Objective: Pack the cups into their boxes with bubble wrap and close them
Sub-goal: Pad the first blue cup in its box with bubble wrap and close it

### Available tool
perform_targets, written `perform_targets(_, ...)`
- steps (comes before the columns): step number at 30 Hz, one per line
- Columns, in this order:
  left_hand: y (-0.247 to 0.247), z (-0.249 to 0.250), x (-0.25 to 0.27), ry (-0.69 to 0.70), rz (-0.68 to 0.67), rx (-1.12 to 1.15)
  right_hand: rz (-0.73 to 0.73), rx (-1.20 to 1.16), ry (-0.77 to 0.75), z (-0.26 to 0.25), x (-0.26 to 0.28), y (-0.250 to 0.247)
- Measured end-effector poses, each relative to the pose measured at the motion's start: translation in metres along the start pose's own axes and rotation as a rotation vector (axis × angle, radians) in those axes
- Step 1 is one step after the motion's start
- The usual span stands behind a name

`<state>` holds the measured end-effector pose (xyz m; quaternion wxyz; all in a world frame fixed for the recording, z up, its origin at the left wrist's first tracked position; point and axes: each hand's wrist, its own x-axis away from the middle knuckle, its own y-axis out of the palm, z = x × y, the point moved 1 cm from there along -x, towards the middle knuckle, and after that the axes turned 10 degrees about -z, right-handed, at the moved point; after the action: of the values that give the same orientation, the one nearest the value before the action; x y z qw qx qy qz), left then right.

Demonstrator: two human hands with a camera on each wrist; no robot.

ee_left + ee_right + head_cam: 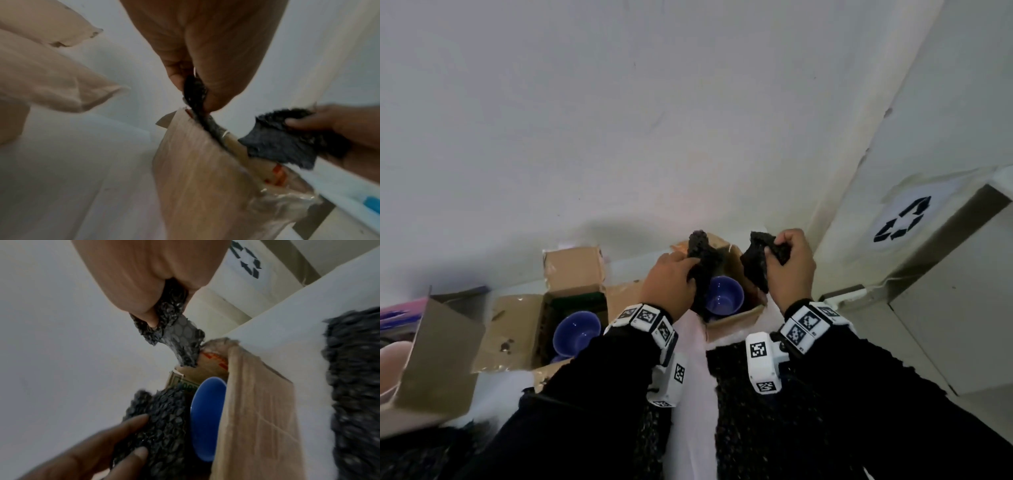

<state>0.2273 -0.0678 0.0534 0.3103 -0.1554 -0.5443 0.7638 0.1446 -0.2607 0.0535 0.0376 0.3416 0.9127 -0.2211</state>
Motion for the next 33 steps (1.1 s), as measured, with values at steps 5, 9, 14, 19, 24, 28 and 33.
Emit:
perform_targets(5,0.01,-0.009,-0.011,0.085,-0.016,-0.294,-0.284,0.197,-0.149,0.006,-0.016,0.041)
perform_targets(9,0.005,-0.017,-0.024,0.136,-0.017,-0.387,-0.465,0.67,-0.32,0.016,-0.015,0.054)
perform_targets(14,-0.008,-0.012,-0.039,0.169,-0.113,-0.509,-0.478,0.937,-0.41,0.021,-0.014,0.056)
perform_targets(19,-0.001,-0.011,-0.042,0.168,-0.149,-0.495,-0.514,1.124,-0.436,0.023,-0.016,0.058)
perform_targets(24,0.006,-0.017,-0.033,0.193,-0.162,-0.525,-0.679,1.213,-0.369,0.017,-0.015,0.056)
perform_targets(28,0.004,-0.017,-0.03,0.185,0.008,-0.481,-0.753,1.201,-0.302,0.012,-0.018,0.05)
perform_targets(33,0.007,-0.013,-0.034,0.171,-0.023,-0.323,-0.51,1.05,-0.326,0.015,-0.014,0.044)
